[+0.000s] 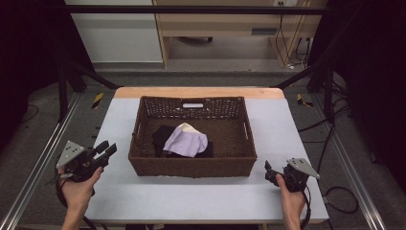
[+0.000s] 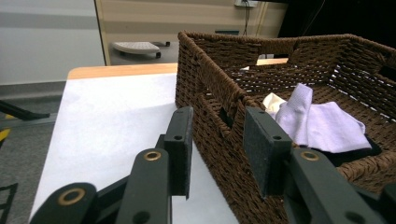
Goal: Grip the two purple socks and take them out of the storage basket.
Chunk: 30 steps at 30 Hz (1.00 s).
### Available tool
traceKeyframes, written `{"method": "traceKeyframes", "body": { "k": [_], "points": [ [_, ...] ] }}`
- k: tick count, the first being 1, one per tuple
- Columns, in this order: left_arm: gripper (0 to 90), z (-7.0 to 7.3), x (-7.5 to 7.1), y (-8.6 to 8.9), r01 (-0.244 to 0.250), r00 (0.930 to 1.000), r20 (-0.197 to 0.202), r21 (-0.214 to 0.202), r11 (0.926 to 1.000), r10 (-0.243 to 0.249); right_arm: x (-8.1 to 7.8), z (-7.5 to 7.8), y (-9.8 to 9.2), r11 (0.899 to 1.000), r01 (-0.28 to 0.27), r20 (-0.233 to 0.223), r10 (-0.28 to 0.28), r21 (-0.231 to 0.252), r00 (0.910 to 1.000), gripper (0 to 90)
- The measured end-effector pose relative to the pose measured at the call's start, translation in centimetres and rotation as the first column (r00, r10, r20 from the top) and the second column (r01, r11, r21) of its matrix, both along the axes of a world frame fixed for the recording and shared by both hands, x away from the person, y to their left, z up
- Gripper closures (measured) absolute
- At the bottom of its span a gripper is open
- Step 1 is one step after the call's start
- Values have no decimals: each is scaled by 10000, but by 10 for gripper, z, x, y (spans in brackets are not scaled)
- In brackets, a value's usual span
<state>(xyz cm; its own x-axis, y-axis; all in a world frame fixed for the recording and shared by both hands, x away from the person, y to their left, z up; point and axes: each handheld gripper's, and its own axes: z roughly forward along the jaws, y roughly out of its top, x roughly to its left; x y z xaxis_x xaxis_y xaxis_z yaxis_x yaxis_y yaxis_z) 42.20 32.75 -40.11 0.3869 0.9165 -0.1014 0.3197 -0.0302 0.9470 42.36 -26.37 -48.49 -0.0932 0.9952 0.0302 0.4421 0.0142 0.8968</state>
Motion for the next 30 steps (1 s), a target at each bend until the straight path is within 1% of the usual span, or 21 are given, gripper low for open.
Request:
{"method": "traceKeyframes", "body": {
  "k": [5,7,9,10,11,13,15,16,17,18,19,20,22,26,29,30],
  "points": [
    [606,4,-2,0,-3,9999,144,-66,10000,4,0,0,-1,10000,9,53,-9,57,10000,38],
    [599,6,-3,-1,72,9998,196,-91,9999,-70,-1,0,-1,10000,10,61,-11,94,10000,38],
    [593,12,-4,-3,165,9993,336,-110,9998,-161,-1,0,-1,10000,-15,60,14,98,10000,38],
    [590,12,-4,-3,165,9993,336,-110,9998,-161,-1,0,-1,10000,-15,60,14,98,10000,38],
    [587,17,-5,-4,210,9987,476,-154,9997,-202,0,0,-1,9999,-39,15,39,100,10000,38],
    [580,22,-5,-6,282,9980,572,-189,9994,-270,-1,0,-2,9999,-60,22,60,132,10000,38],
    [572,24,-5,-7,312,9975,646,-169,9994,-301,-1,0,-2,9999,-71,34,70,141,10000,38],
    [568,28,-6,-10,367,9967,723,-82,9993,-360,-1,0,-1,9999,-67,81,66,115,9999,38],
    [566,28,-6,-10,367,9967,723,-82,9993,-360,-1,0,-1,9999,-56,87,55,116,9999,38],
    [562,33,-6,-12,440,9955,841,-94,9990,-431,-1,0,-1,9999,-44,87,43,95,10000,38],
    [557,33,-6,-12,440,9955,841,-94,9990,-431,-1,0,-1,9999,-44,87,43,95,10000,38],
    [555,36,-4,-14,487,9950,877,-125,9987,-474,-1,0,-1,9999,-28,88,27,117,10000,38],
    [553,37,-3,-16,523,9949,873,-147,9985,-508,-1,0,-1,9999,-42,86,41,125,10000,38],
    [551,42,3,-27,685,9934,922,-39,9976,-678,-2,0,-1,9999,-41,85,40,154,10000,38],
    [550,45,6,-32,757,9927,945,-54,9971,-749,-1,0,-2,9998,-96,84,95,160,9999,38],
    [549,47,10,-36,817,9923,938,-11,9967,-813,-1,0,-2,9998,-103,50,102,179,9999,38]
  ]
}}
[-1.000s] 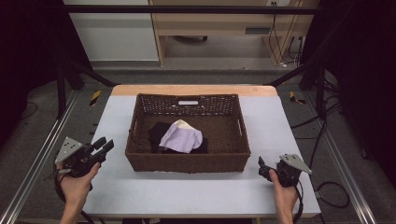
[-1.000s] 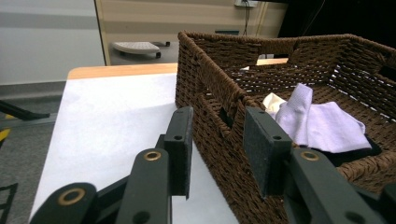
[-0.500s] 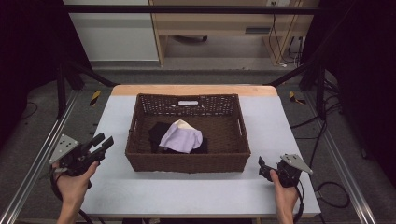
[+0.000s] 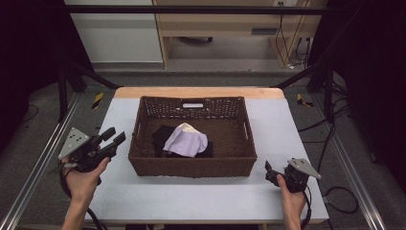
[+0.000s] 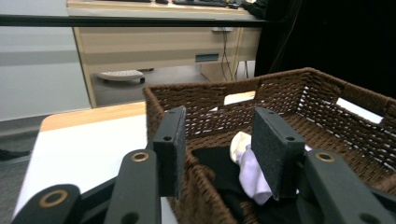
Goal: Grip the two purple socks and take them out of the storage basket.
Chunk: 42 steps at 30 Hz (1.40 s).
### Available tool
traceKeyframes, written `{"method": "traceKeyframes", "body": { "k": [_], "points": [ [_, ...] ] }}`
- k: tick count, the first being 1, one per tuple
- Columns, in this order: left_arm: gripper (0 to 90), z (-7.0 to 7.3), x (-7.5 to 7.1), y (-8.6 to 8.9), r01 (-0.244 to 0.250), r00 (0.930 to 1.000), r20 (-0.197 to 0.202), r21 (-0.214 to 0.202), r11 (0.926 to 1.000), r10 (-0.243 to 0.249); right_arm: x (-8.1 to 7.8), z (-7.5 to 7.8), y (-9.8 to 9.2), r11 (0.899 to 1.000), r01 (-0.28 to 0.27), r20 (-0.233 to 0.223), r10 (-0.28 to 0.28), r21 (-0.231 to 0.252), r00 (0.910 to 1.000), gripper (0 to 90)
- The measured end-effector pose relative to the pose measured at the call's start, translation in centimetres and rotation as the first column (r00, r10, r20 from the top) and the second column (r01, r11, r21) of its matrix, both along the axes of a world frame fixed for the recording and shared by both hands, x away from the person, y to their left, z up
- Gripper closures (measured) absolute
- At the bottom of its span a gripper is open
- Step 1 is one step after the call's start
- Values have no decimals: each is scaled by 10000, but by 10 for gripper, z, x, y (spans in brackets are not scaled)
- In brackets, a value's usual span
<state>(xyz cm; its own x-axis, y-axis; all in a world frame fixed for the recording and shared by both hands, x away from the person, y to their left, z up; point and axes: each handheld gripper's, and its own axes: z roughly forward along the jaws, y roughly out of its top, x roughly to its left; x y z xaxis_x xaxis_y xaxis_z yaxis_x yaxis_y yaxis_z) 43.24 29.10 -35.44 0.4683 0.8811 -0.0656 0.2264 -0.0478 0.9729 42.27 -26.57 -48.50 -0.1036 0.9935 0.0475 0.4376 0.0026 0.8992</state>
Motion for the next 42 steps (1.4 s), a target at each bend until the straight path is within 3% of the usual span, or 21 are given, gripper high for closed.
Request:
{"method": "traceKeyframes", "body": {
  "k": [12,25,30,37,42],
  "points": [
    [548,14,23,-34,421,9991,-29,419,9982,-421,1,0,0,10000,4,-56,-4,1,10000,38],
    [534,19,48,-68,741,9971,-244,908,9931,-721,1,0,1,10000,15,-102,-16,-54,9999,38],
    [527,22,63,-84,757,9966,-390,996,9921,-721,1,0,1,10000,18,-111,-19,-50,9999,38],
    [501,17,75,-100,878,9954,-471,1142,9896,-829,1,0,0,10000,19,-104,-19,-41,9999,38],
    [489,4,88,-110,851,9943,-761,1362,9870,-752,2,0,1,10000,33,-128,-33,-41,9999,38]
  ]
}}
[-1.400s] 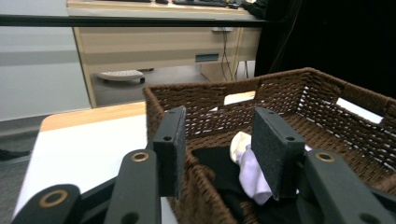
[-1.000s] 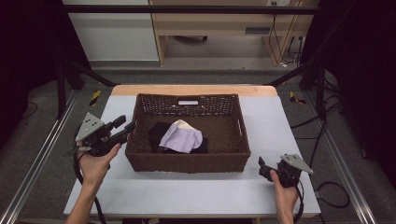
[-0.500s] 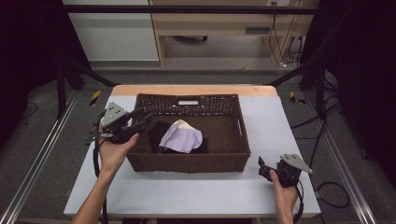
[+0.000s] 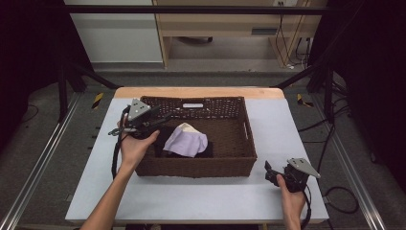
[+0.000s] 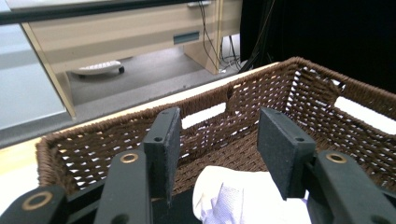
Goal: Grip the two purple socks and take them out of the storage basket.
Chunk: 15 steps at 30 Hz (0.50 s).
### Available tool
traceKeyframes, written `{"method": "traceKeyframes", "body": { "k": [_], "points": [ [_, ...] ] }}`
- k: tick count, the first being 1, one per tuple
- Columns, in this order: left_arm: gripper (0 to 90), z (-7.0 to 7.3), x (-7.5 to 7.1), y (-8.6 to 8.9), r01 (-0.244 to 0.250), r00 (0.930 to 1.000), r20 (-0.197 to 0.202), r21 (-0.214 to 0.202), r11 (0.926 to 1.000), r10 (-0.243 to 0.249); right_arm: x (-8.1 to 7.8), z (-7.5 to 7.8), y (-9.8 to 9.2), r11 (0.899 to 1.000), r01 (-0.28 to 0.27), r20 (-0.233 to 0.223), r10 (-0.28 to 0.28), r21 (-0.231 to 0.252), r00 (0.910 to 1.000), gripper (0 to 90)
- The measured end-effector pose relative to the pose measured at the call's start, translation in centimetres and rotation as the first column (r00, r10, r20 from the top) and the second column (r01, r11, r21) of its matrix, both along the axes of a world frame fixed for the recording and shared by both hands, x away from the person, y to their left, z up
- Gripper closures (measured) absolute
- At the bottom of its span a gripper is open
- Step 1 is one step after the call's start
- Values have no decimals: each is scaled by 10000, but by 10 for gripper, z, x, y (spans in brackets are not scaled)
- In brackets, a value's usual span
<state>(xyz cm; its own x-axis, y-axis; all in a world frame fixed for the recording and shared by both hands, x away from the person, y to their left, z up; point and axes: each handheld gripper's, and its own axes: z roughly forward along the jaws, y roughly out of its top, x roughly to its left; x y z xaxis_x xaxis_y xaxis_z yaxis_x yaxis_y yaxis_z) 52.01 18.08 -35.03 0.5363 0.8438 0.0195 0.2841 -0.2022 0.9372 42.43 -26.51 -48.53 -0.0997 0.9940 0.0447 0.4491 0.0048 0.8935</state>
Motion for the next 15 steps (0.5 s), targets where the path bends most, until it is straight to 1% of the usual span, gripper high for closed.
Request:
{"method": "traceKeyframes", "body": {
  "k": [3,5,8,9,10,13,14,15],
  "points": [
    [478,-5,3,-3,-27,9999,-100,70,10000,27,0,0,0,10000,5,-8,-5,4,10000,38],
    [476,-11,7,-6,108,9997,-236,157,9998,-104,0,0,0,10000,-14,16,14,4,10000,38],
    [471,-20,11,-10,235,9986,-490,555,9982,-208,0,0,0,10000,-20,23,20,10,10000,38],
    [470,-20,11,-10,235,9986,-490,555,9982,-208,0,0,0,10000,-20,23,20,10,10000,38],
    [473,-20,10,-11,171,9993,-347,568,9982,-151,0,0,0,10000,-11,17,11,18,10000,38],
    [473,-21,10,-12,145,9997,-224,652,9978,-131,0,0,0,10000,-14,3,14,40,10000,38],
    [473,-21,10,-12,145,9997,-224,652,9978,-131,0,0,0,10000,-14,3,14,40,10000,38],
    [473,-25,13,-13,56,9995,-299,734,9973,-34,0,0,0,10000,-11,16,11,8,10000,38]
  ]
}}
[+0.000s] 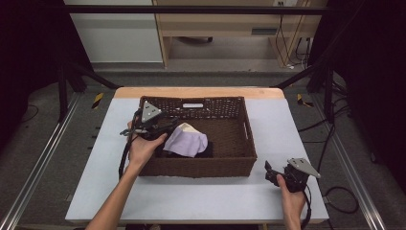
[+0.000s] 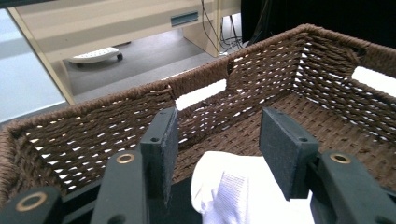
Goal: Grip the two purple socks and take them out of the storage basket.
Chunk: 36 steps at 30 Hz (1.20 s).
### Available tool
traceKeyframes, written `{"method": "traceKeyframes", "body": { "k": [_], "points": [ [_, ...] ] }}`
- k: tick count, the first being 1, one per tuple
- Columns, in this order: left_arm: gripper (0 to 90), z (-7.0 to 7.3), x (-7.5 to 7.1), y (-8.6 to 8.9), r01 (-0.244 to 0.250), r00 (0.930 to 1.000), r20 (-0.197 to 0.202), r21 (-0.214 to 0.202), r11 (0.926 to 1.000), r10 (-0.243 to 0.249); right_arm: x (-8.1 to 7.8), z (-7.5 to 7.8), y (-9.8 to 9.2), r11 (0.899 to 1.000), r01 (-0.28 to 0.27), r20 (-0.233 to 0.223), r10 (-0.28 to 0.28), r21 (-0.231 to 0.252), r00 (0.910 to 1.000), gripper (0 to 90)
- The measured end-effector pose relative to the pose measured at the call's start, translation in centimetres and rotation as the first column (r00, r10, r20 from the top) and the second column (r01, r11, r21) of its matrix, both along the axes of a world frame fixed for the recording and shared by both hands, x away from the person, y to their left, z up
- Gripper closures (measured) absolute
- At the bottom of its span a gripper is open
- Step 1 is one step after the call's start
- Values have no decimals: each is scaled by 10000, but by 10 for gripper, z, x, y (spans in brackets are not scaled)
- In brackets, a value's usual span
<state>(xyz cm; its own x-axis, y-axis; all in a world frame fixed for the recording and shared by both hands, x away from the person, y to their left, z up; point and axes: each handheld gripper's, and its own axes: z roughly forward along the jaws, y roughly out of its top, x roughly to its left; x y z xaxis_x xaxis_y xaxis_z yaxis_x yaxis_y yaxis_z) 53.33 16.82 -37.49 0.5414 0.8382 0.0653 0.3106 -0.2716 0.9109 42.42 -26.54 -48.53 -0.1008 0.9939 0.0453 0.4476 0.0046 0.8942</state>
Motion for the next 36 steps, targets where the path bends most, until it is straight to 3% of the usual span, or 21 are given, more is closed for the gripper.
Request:
{"method": "traceKeyframes", "body": {
  "k": [5,8,9,15,18,20,24,27,30,31,36],
  "points": [
    [473,-11,7,0,-82,9997,-247,127,9999,85,0,0,0,10000,6,-11,-6,22,10000,38],
    [472,-21,9,1,-64,9983,-572,155,9999,73,0,0,0,10000,-9,-45,9,7,10000,39],
    [469,-25,11,0,-54,9952,-975,407,9992,93,0,0,0,10000,-3,-52,3,-1,10000,39],
    [465,-32,12,-1,93,9924,-1233,484,9988,-32,0,0,0,10000,8,-37,-8,-9,10000,39],
    [466,-35,12,-3,250,9892,-1459,722,9971,-142,0,0,1,10000,1,-68,-1,-9,10000,38],
    [462,-38,12,-5,405,9851,-1704,1007,9941,-229,0,0,1,10000,-3,-54,3,-14,10000,38],
    [460,-40,10,-8,515,9829,-1820,1234,9910,-285,0,0,1,10000,8,-68,-8,-13,10000,38],
    [468,-42,10,-11,719,9797,-1966,1635,9839,-389,0,0,1,10000,-10,-89,10,-2,10000,38],
    [498,-43,11,-14,792,9776,-2066,1852,9795,-399,0,0,1,10000,-21,-82,21,-3,10000,39],
    [529,-45,12,-16,826,9742,-2231,2075,9747,-351,0,0,1,10000,-16,-86,16,1,10000,39],
    [664,-46,13,-18,976,9660,-2555,2147,9718,-406,0,0,0,10000,-13,-82,13,-11,10000,40]
  ]
}}
